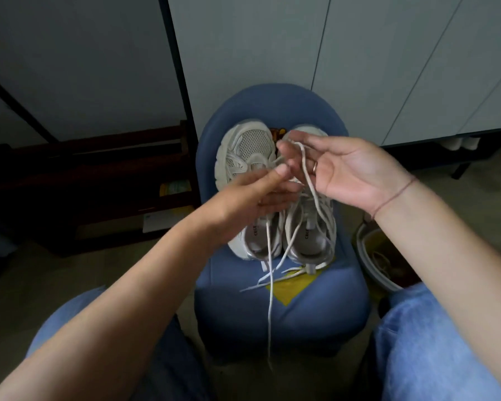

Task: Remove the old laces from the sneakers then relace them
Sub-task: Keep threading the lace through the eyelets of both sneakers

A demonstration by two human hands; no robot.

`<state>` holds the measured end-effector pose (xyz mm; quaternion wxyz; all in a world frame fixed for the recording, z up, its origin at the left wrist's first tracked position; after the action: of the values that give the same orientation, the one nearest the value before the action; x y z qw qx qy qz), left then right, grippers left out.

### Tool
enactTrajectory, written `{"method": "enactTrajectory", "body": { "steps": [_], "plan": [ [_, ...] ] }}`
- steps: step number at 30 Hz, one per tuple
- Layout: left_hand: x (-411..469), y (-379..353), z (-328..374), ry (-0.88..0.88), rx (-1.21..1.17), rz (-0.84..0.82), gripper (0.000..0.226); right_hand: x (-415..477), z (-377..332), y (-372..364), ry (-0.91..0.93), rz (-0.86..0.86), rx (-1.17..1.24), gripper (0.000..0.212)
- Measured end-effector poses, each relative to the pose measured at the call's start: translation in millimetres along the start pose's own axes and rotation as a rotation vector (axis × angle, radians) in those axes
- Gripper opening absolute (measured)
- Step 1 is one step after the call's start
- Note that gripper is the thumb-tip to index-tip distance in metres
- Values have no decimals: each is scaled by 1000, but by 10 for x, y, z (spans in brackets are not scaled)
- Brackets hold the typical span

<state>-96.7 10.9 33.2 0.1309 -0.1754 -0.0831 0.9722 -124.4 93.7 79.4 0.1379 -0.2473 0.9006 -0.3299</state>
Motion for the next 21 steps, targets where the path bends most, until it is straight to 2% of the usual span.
{"method": "enactTrajectory", "body": {
  "steps": [4, 7, 8, 10, 12, 13, 16, 19, 21],
  "plan": [
    [-88, -425, -108, -6, 75, -216, 30, -85, -25, -114, 49, -40, 87, 36],
    [-129, -418, -56, -33, 40, -197, 28, -68, -109, 59, 101, 29, 70, 29],
    [-126, -344, -20, -52, 50, -143, 30, -68, -101, 127, 81, 53, -13, 22],
    [-123, -200, 49, -99, 95, -43, 32, -91, -45, 300, 7, 109, -412, 15],
    [-127, -104, 74, -120, 132, 6, 32, -124, 6, 386, -29, 125, -857, 21],
    [-130, -80, 77, -124, 151, 16, 32, -122, 54, 336, -18, 90, -962, 24],
    [-129, -72, 44, -100, 225, 14, 32, -103, 166, 102, 109, 27, -882, 24],
    [-131, -60, 21, -74, 276, 9, 33, -80, 114, 44, 255, 83, -821, 14],
    [-131, -13, 34, -70, 276, 16, 35, -46, 12, 120, 302, 144, -788, 17]
  ]
}}
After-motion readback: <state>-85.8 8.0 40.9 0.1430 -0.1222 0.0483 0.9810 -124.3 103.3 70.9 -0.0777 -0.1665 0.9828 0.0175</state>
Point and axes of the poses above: each hand's wrist, its own x-axis towards the middle knuckle, its own y-axis out of the back of the hand, z = x × y, the point moved 10 cm from there along x, towards the middle knuckle, and after that the axes turned 9 degrees about y, right-handed, at the moved point
